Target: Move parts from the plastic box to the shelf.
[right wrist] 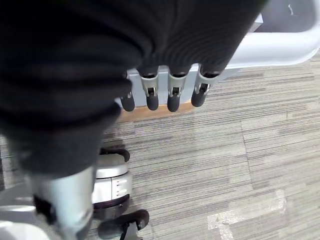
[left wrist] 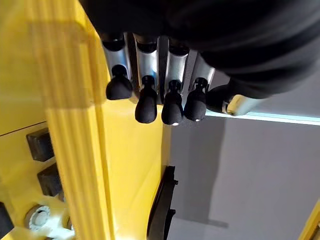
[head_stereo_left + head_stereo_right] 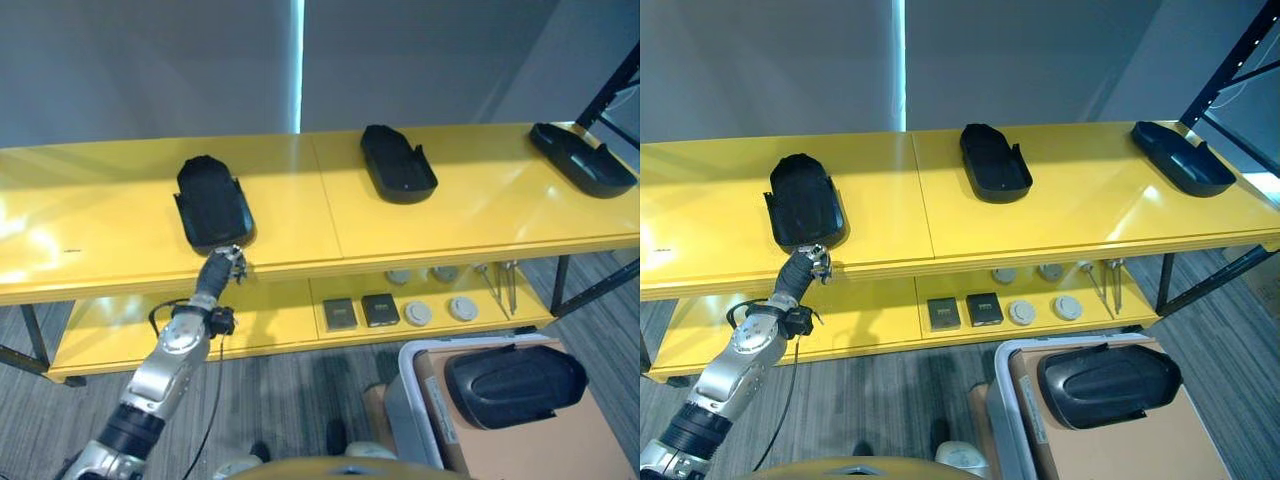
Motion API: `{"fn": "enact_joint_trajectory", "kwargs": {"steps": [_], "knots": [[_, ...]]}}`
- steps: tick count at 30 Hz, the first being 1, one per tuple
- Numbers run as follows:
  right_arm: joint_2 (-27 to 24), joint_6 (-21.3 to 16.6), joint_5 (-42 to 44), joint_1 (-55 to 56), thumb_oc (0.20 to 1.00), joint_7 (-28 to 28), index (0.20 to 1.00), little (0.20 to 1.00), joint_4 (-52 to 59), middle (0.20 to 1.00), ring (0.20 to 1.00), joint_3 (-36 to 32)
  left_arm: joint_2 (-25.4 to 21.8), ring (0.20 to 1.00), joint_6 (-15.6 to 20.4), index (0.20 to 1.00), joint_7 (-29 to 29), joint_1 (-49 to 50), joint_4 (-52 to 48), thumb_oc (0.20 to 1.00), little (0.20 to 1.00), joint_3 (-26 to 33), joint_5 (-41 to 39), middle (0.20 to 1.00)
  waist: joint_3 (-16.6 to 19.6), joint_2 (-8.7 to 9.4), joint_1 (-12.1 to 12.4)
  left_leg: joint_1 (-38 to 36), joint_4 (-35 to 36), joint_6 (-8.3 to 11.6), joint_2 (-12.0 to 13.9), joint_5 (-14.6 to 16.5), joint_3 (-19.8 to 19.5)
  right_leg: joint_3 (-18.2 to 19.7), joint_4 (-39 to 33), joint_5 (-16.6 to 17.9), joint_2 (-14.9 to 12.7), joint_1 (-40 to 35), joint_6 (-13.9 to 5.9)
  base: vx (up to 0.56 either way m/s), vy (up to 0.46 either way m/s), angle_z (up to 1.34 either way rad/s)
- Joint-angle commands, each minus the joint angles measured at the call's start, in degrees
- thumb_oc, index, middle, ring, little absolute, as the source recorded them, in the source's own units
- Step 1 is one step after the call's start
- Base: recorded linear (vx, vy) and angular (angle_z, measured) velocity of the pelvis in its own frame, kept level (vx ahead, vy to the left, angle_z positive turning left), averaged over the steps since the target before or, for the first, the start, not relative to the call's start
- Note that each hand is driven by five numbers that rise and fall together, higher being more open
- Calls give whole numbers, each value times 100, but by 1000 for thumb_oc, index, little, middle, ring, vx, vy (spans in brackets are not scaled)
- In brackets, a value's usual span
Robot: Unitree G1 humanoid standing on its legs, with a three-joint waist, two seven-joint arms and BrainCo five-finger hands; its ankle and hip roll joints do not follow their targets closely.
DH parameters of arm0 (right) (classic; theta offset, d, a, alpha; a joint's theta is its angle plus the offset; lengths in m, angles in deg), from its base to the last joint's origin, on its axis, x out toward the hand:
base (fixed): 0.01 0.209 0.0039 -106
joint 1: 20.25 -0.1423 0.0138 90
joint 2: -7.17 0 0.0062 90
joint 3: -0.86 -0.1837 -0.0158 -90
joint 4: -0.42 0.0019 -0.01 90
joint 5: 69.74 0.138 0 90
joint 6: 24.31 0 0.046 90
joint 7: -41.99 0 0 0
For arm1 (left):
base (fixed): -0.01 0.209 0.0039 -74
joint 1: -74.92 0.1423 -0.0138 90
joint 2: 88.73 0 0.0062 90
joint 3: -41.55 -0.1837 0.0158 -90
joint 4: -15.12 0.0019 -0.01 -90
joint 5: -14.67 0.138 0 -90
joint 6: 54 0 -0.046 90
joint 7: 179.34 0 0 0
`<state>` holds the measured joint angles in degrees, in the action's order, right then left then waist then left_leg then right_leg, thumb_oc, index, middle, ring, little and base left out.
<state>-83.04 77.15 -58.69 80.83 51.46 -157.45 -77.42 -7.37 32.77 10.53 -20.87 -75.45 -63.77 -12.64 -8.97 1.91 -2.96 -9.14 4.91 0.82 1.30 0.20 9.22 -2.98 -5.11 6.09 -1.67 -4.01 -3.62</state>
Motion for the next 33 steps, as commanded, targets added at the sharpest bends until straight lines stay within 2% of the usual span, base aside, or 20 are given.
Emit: {"fn": "enact_joint_trajectory", "kwargs": {"steps": [1, 7, 23, 33], "knots": [[-9, 51, 23, 62, 1000, -40, 1000, 1000, -111, 1000, 1000, 201, 63, 200, 382, 200, 235, -621, 98, 200, 200, 208, 48, 200, -36, -7, -20, 48, -102, 151, 260, 210, 330, -50, 58, -410, -163, -201, -577, 0, 0, 0], [-42, 104, -59, 62, 1000, 11, 1000, 1000, -62, 1000, 1000, 235, 148, 200, 186, 200, 391, -808, 527, 200, 200, 203, 165, 200, -47, 16, -84, 28, -126, 145, 286, 217, 367, -21, 72, -419, -148, -200, -578, 0, 0, 0], [-105, 121, -270, 68, 1000, 115, 1000, 1000, -79, 1000, 1000, 302, 337, 200, 605, 200, 676, -1177, 1647, 200, 200, 163, 429, 200, -63, 32, -235, -58, -148, 156, 350, 215, 445, 52, 80, -435, -129, -250, -595, 7, -3, -2], [-121, 23, -424, 129, 1000, 159, 1000, 1000, -141, 1000, 1000, 252, 300, 200, 611, 200, 661, -1234, 958, 200, 200, 226, 632, 200, -63, 23, -254, -126, -120, 171, 362, 210, 434, 43, 58, -462, -133, -321, -594, 3, -1, 0]]}}
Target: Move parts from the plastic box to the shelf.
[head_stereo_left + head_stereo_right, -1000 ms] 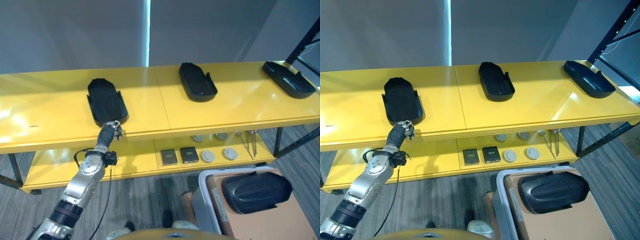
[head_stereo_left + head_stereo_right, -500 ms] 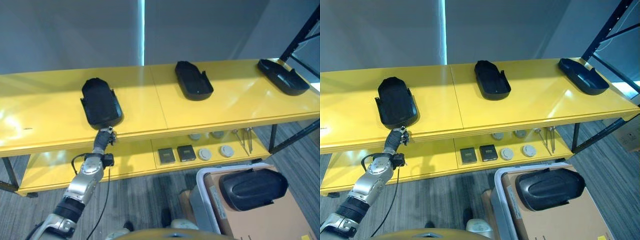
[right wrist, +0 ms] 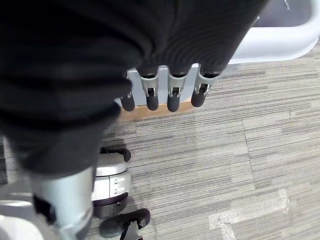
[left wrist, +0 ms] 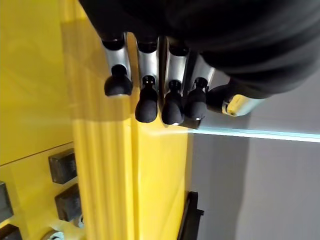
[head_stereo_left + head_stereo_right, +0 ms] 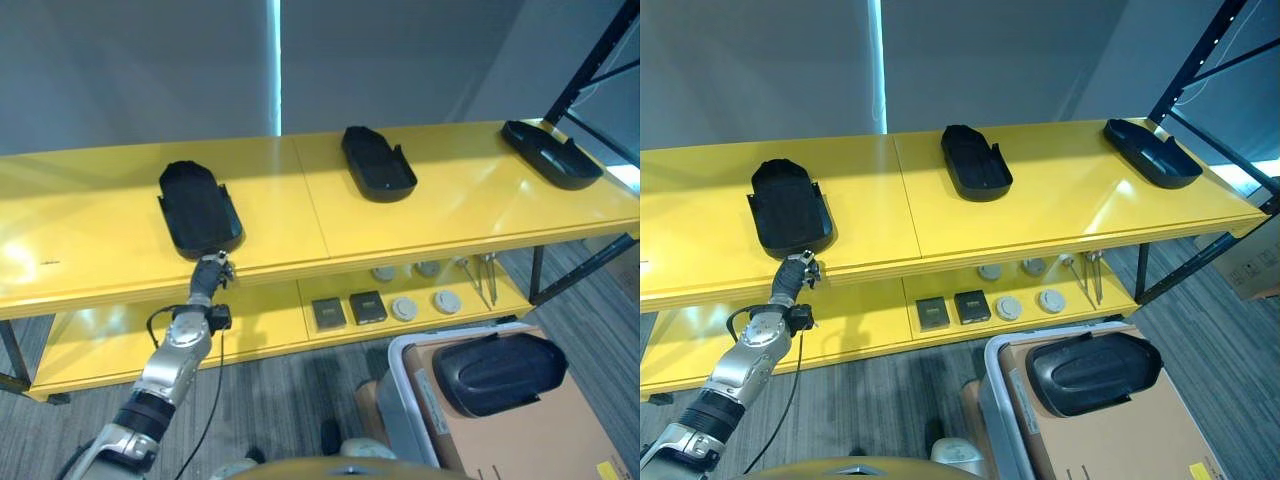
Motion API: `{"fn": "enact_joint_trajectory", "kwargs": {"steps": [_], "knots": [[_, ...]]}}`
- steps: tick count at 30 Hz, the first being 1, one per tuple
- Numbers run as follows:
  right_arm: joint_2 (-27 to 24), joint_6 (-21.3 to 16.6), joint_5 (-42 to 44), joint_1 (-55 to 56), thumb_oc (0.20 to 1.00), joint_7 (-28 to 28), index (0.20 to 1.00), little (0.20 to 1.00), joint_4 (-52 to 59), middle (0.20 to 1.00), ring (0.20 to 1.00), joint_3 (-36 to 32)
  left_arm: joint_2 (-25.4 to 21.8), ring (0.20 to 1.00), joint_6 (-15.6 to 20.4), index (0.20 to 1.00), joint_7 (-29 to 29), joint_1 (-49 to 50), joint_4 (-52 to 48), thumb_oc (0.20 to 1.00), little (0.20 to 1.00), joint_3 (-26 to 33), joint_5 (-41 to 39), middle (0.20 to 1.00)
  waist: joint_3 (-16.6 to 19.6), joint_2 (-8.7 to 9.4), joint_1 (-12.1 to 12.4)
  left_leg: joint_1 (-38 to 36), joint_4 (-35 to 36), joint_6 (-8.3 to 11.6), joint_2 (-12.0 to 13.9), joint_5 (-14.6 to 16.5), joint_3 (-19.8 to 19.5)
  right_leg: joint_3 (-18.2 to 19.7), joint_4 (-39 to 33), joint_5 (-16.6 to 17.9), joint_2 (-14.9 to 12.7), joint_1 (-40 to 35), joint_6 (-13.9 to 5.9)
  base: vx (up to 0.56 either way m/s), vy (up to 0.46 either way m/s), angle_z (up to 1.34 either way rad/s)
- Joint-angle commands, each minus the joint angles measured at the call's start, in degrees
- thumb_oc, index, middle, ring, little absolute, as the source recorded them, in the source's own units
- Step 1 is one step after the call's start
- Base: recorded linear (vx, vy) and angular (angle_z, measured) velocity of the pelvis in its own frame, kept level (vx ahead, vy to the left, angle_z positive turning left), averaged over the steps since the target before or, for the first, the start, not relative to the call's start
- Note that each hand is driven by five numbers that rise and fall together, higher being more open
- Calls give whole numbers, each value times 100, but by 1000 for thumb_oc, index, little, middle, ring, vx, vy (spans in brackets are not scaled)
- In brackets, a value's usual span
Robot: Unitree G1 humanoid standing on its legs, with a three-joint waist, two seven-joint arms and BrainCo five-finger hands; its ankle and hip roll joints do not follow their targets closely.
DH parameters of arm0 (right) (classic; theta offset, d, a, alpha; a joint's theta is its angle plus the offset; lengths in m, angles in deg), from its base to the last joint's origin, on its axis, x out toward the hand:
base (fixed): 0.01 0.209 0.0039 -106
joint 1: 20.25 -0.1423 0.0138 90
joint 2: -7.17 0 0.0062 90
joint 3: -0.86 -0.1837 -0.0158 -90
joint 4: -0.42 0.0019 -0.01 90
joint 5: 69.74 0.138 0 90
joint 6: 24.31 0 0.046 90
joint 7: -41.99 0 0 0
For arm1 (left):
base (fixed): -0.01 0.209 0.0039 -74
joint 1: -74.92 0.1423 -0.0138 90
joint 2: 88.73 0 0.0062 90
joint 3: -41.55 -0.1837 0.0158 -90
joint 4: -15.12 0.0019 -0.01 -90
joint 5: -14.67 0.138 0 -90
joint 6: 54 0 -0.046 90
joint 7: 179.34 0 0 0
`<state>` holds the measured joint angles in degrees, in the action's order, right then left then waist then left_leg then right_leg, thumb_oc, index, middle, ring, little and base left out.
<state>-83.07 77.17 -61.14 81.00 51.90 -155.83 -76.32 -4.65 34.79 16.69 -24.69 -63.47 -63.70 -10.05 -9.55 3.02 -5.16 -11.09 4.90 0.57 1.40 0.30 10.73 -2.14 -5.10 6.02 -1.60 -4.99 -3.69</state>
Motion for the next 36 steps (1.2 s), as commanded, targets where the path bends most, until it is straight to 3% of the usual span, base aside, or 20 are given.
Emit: {"fn": "enact_joint_trajectory", "kwargs": {"steps": [1, 9, 23, 36], "knots": [[-113, 18, -182, 116, 1000, 110, 1000, 1000, -311, 1000, 1000, 136, 24, 200, 374, 200, 50, -850, -288, 200, 200, 222, 369, 200, -2, -91, -31, 69, -121, 198, 353, 199, 281, -44, 58, -457, -143, -226, -587, 0, 0, 0], [-146, 71, -282, 158, 1000, 113, 1000, 1000, -262, 1000, 1000, 141, 53, 200, 219, 200, 267, -808, 153, 200, 200, 198, 262, 200, 41, -107, -80, 35, -110, 206, 348, 191, 307, -27, 56, -472, -147, -250, -599, 0, 0, 0], [-188, 47, -358, 202, 1000, 137, 1000, 1000, -275, 1000, 1000, 268, 151, 200, 540, 200, 560, -1085, 1407, 200, 200, 213, 271, 200, 23, -71, -183, -13, -138, 200, 375, 195, 355, 32, 72, -464, -136, -263, -624, 5, 0, -1], [-257, 16, -566, 250, 1000, 170, 1000, 1000, -317, 1000, 1000, 305, 116, 200, 473, 200, 769, -1399, 1840, 200, 200, 263, 361, 200, 36, -77, -278, -90, -127, 214, 393, 165, 387, 65, 83, -459, -132, -307, -635, 14, 5, -3]]}}
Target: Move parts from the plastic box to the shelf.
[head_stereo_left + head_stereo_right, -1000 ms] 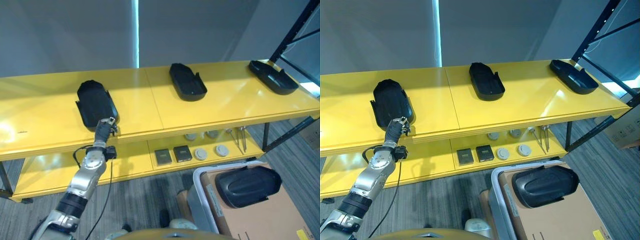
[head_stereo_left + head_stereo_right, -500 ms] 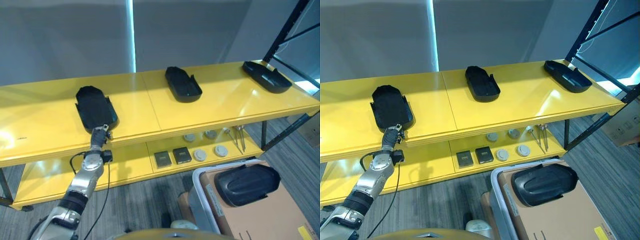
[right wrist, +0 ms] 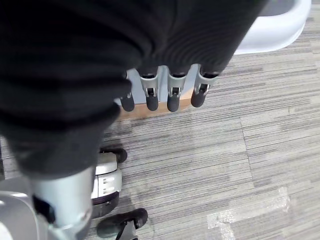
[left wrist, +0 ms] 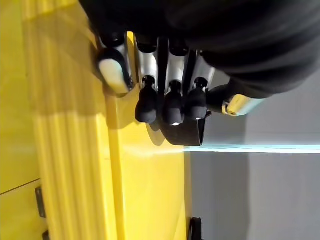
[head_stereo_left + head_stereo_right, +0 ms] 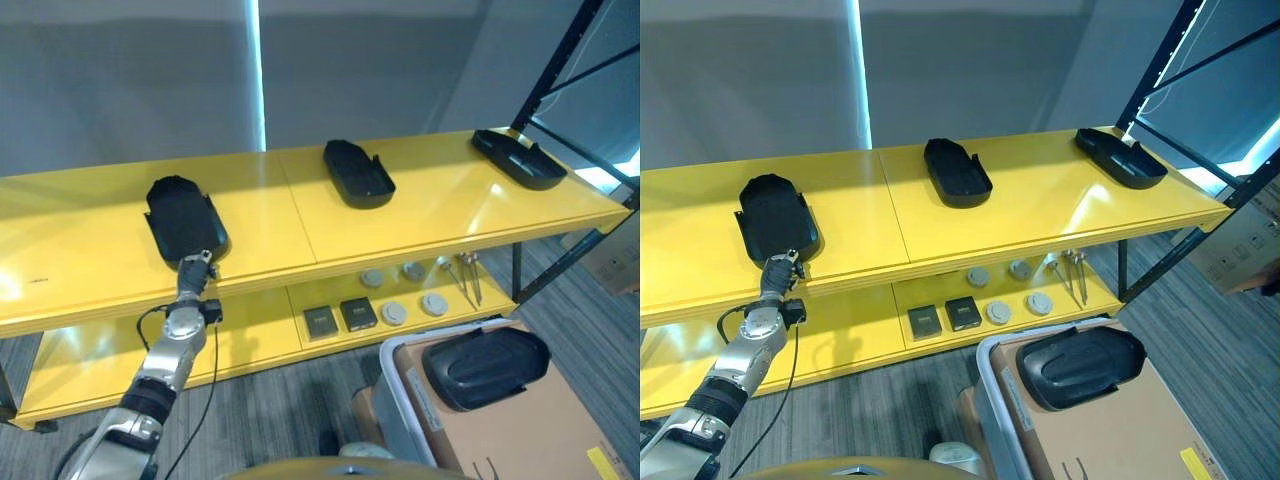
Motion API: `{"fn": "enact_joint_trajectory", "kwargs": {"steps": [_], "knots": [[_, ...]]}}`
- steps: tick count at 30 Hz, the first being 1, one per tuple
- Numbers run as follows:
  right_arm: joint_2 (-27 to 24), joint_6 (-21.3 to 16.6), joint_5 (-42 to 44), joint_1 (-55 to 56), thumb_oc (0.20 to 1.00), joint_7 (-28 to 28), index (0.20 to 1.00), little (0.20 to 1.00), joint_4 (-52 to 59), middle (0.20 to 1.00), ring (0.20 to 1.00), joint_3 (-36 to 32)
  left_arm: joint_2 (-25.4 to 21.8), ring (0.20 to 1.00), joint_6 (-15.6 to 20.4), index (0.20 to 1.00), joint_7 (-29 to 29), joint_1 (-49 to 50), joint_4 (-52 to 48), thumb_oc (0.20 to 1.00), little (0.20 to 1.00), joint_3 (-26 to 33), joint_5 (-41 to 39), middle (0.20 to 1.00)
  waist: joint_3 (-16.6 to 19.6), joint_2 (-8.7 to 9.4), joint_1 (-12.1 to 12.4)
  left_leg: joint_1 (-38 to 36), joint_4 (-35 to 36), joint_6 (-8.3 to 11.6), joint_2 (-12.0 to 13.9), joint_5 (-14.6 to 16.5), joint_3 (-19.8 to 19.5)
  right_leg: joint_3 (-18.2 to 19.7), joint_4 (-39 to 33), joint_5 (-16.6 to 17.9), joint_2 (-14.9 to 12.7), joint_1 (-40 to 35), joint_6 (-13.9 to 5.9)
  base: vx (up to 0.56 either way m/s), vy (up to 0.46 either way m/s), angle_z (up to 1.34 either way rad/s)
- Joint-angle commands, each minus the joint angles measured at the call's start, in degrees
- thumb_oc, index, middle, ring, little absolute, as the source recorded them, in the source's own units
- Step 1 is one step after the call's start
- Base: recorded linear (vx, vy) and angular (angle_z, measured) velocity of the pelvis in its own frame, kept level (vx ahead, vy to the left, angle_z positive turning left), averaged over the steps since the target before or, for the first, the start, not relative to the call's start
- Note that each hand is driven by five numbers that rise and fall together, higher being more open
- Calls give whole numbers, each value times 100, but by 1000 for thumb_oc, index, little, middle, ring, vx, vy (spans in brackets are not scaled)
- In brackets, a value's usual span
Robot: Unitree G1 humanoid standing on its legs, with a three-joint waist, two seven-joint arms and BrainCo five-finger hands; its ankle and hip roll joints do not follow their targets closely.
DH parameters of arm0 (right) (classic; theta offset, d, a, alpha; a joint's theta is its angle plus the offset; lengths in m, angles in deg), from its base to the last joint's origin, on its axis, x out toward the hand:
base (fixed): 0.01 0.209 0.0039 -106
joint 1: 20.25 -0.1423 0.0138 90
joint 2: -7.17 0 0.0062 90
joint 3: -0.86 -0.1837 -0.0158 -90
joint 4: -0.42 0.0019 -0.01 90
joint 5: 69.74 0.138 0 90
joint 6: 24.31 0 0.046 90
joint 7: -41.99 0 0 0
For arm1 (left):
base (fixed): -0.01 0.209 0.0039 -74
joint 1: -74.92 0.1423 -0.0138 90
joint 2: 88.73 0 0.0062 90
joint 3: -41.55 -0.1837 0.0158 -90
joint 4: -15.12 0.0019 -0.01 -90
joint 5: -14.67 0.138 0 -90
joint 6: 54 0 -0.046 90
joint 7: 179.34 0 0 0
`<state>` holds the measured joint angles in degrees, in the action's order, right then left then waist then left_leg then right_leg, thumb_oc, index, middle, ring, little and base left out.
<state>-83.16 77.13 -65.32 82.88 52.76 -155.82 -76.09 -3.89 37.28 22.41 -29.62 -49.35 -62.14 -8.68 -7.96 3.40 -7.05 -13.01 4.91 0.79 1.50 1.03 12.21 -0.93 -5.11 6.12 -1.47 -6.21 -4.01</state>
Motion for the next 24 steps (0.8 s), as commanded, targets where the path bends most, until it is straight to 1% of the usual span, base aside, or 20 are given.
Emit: {"fn": "enact_joint_trajectory", "kwargs": {"steps": [1, 11, 17, 24], "knots": [[-257, 22, -157, 62, 1000, 85, 1000, 1000, -317, 1000, 1000, 292, 34, 200, 234, 200, 229, -935, 482, 200, 200, 111, 228, 200, -122, -117, -98, 99, -129, 192, 383, 90, 243, -50, 84, -468, -144, -187, -605, 11, 9, -6], [-330, -7, -261, 113, 1000, 122, 1000, 1000, -370, 1000, 1000, 339, -137, 200, 103, 200, 323, -1288, 971, 200, 200, 170, 219, 200, -132, -108, -154, 72, -163, 199, 413, 79, 250, -24, 103, -450, -133, -206, -632, 7, 1, -1], [-370, 36, -307, 127, 1000, 168, 1000, 1000, -346, 1000, 1000, 392, -238, 200, 89, 200, 310, -1435, 1184, 200, 200, 175, 101, 200, -152, -102, -183, 98, -219, 197, 444, 76, 250, 4, 175, -463, -124, -165, -637, 11, -6, -1], [-365, 29, -306, 150, 1000, 210, 1000, 1000, -321, 1000, 1000, 426, -282, 200, -99, 200, 290, -1510, 1261, 200, 200, 166, 133, 200, -214, -77, -158, 209, -340, 196, 483, 69, 168, -1, 281, -489, -111, -98, -630, 0, 0, 0]]}}
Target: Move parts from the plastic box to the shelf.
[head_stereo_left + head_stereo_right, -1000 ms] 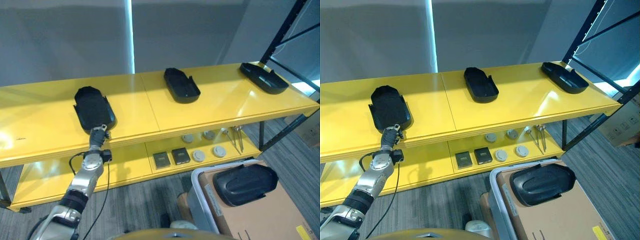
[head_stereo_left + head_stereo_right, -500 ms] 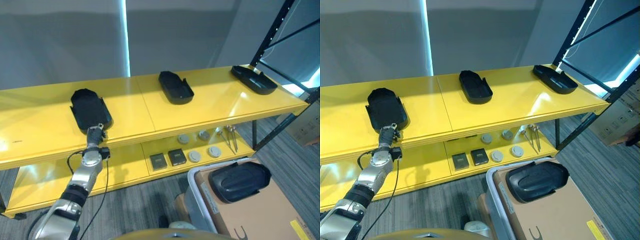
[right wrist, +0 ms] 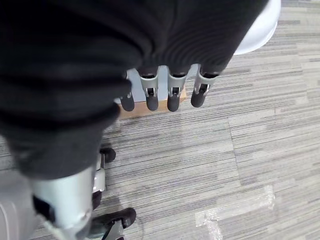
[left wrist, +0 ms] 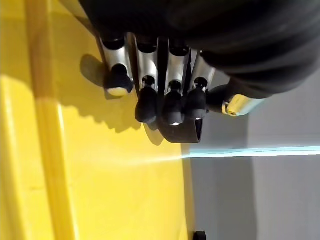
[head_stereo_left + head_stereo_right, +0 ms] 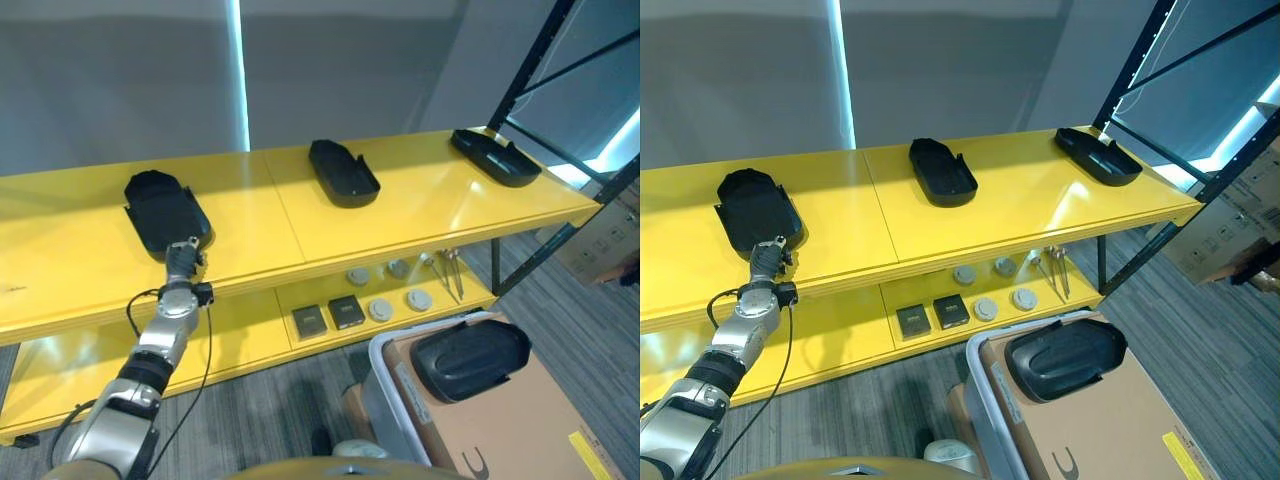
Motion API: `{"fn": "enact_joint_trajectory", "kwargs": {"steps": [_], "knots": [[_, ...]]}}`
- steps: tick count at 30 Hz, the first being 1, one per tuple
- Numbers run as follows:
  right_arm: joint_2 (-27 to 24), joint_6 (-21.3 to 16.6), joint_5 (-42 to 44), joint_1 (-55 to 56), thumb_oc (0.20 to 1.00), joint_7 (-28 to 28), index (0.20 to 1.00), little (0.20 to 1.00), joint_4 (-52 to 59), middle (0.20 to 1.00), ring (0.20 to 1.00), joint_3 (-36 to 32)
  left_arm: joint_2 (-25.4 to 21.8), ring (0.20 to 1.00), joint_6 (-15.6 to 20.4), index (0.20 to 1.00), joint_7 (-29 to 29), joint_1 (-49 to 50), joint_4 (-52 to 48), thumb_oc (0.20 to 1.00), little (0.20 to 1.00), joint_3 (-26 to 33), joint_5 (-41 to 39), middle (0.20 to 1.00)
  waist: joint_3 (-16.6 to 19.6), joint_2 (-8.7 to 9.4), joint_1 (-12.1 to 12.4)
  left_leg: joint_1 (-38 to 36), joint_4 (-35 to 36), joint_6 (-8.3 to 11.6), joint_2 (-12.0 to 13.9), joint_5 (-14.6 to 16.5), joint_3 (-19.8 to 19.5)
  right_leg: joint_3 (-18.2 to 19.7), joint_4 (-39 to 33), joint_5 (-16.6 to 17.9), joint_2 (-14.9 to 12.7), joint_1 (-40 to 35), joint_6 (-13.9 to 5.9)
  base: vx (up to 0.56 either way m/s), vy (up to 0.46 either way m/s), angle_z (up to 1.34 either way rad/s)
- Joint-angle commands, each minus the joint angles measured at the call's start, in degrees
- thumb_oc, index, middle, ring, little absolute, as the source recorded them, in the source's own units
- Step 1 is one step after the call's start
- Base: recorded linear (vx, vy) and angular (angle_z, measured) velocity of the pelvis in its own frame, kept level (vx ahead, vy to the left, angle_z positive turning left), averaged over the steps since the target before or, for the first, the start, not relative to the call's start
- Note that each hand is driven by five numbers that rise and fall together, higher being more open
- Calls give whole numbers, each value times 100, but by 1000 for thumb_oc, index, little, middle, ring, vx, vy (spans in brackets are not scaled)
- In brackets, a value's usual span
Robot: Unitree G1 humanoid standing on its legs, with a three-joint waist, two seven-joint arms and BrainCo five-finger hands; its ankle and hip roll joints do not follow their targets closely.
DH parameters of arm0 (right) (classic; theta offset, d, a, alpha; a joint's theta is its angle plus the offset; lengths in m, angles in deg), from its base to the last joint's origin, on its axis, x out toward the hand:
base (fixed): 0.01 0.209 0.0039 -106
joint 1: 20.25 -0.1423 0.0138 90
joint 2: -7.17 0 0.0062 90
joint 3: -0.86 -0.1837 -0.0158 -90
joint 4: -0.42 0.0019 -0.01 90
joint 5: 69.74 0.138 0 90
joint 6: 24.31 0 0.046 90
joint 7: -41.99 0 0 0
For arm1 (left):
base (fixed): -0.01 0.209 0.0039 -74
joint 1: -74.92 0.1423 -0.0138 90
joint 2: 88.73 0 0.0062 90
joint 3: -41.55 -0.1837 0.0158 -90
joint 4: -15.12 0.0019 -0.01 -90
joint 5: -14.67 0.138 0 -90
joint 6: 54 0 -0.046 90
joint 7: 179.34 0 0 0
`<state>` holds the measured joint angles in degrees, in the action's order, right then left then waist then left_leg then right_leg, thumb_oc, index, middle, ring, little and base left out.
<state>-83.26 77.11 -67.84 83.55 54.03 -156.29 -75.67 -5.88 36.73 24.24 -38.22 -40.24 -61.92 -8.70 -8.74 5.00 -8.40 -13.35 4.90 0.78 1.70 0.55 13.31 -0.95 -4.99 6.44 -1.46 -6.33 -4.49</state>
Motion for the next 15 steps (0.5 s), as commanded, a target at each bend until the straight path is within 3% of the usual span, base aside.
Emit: {"fn": "enact_joint_trajectory", "kwargs": {"steps": [1, 10, 15], "knots": [[-353, 33, -52, 87, 1000, 85, 1000, 1000, -275, 1000, 1000, 387, -85, 200, -58, 200, 118, -650, 371, 200, 200, 153, 138, 200, -137, -234, -20, 249, -346, 198, 465, 116, 53, 0, 275, -522, -110, -83, -581, 0, 0, 0], [-325, 5, -126, 136, 1000, 115, 1000, 1000, -290, 1000, 1000, 373, -127, 200, 196, 200, -87, -612, 472, 200, 200, 241, 158, 200, -144, -202, 10, 329, -406, 208, 484, 90, -10, -26, 309, -530, -102, -54, -561, 0, 0, 0], [-302, -53, -172, 103, 1000, 112, 1000, 1000, -379, 1000, 1000, 293, -98, 200, 457, 200, -465, -430, -352, 200, 200, 180, 139, 200, -97, -229, 76, 300, -345, 235, 470, 73, -29, -84, 237, -550, -108, -119, -537, -26, 37, 1]]}}
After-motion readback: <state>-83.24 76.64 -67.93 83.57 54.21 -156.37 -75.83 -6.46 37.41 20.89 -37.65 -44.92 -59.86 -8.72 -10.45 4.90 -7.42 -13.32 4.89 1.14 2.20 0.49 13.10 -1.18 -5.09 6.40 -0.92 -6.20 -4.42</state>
